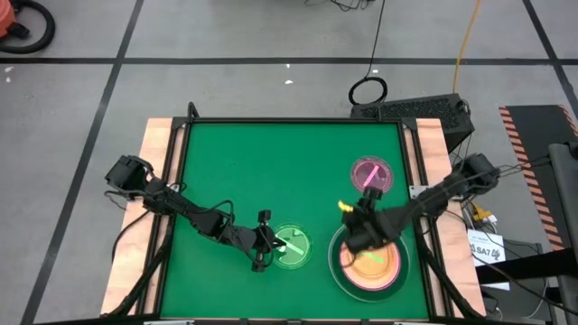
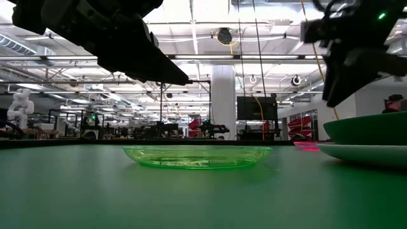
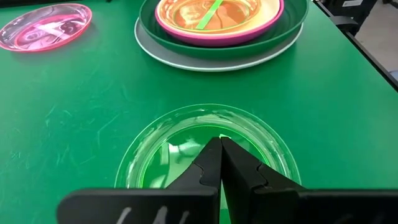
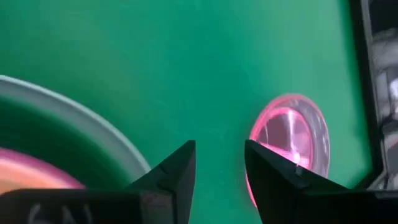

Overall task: Stack plastic plates
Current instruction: Stack the pink plate on top of the green plate, then stack the green plate on top of the pink plate

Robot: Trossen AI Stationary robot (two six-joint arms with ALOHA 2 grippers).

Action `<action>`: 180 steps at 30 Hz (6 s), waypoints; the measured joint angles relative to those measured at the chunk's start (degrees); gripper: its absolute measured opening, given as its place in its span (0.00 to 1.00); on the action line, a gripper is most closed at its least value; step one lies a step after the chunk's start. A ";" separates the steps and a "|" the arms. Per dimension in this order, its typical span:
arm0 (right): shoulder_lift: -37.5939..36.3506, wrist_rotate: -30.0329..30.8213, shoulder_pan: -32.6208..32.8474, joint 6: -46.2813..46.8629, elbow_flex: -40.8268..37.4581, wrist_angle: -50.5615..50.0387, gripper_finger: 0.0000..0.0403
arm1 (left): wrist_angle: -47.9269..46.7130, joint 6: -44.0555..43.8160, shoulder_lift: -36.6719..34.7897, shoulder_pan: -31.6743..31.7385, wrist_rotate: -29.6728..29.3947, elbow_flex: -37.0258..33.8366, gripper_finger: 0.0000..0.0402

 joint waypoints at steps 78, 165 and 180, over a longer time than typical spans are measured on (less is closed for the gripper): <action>-0.31 -9.95 -16.22 -0.62 -10.72 15.31 0.00 | -4.94 -1.23 -0.02 -4.58 -6.02 -0.07 0.22; 14.53 -12.60 33.02 30.33 17.11 1.14 0.33 | -7.28 10.14 8.50 -8.72 -11.52 -0.02 0.46; 14.53 -5.53 34.93 26.48 18.23 2.50 0.33 | -7.32 11.73 8.44 -6.44 -7.39 -0.02 0.43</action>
